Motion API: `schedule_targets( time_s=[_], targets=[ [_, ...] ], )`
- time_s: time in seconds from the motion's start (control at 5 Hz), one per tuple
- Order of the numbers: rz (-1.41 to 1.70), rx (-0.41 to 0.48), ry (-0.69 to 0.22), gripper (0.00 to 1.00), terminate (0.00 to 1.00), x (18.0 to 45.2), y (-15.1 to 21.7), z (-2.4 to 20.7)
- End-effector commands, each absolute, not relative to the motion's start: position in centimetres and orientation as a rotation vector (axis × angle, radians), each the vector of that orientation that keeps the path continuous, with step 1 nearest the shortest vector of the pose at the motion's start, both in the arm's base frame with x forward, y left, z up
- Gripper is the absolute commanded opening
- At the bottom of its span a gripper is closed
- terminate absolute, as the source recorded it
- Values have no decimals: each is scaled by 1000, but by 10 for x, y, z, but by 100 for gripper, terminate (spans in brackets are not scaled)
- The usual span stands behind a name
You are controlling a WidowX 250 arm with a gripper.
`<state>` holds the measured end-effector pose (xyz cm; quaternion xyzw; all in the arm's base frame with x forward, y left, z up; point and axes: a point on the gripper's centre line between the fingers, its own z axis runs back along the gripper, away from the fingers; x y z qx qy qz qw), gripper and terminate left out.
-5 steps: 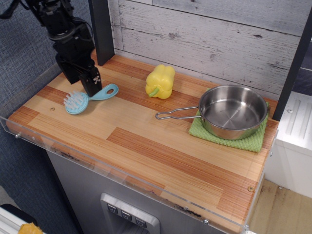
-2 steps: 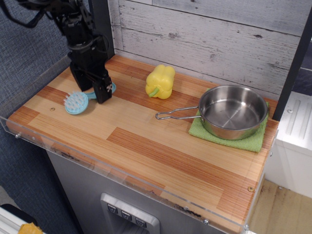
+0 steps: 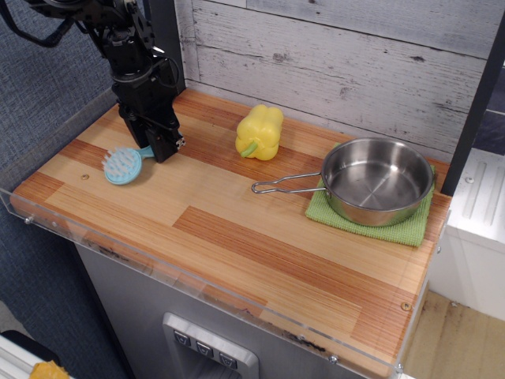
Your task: Move the blue grater to the lower right edge of table
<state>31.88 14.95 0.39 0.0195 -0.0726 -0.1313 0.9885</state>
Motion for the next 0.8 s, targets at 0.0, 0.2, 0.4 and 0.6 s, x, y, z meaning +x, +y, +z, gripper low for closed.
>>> schedule_targets(
  time_s=[0.0, 0.2, 0.4, 0.6],
  targets=[
    [-211, 52, -174, 0, 0, 306, 143, 20],
    [-114, 69, -270, 0, 0, 299, 138, 57],
    [-45, 80, -337, 0, 0, 290, 103, 94],
    [-49, 64, -362, 0, 0, 282, 54, 120]
  ],
)
